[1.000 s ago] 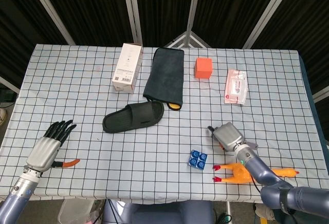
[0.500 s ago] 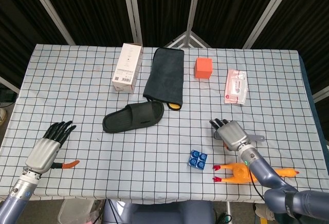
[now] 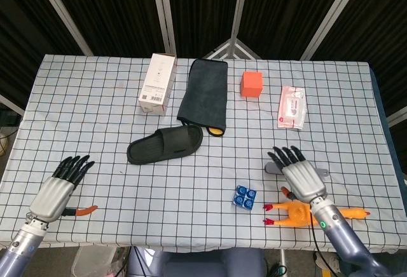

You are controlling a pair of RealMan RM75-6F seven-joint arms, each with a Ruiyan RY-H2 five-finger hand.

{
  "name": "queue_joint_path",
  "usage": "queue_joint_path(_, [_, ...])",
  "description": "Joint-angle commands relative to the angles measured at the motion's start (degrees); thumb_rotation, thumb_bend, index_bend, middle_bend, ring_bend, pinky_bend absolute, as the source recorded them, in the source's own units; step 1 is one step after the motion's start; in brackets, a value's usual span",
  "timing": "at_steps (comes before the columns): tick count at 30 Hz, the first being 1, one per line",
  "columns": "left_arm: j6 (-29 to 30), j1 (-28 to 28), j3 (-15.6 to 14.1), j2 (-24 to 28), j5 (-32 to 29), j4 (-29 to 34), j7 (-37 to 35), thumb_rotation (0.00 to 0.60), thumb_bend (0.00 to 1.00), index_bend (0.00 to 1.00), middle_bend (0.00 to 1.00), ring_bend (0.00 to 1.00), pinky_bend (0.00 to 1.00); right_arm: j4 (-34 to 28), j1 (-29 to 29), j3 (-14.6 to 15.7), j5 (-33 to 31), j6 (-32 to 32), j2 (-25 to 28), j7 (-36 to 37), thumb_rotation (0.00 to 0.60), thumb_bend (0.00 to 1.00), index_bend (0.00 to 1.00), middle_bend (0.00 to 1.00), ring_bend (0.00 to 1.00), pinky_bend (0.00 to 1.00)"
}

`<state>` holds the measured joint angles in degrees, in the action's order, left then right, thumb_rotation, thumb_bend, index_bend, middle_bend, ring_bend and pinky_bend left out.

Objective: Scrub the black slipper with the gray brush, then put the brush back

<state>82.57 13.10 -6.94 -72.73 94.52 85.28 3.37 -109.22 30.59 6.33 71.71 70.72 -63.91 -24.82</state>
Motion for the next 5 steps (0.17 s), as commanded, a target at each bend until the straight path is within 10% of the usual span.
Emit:
queue_joint_path(1, [2.0,-2.2,-1.0,0.7,0.3,0.2,2.1,0.359,0.10,0.00,0.00,0.00,0.05,1.9,-21.1,9.9,13.9,25.2,-0.3,-0.1,0.600,0.35,0.00,0.00,0.00,0.00])
queue_joint_path(5, [3.2,-3.3,-1.2,0.1,1.1,0.2,3.1,0.359,0.10,0.00,0.00,0.00,0.05,7.3,-26.9,11.0,14.3,29.0,-2.0,8.5,0.600,0.35,0.00,0.00,0.00,0.00])
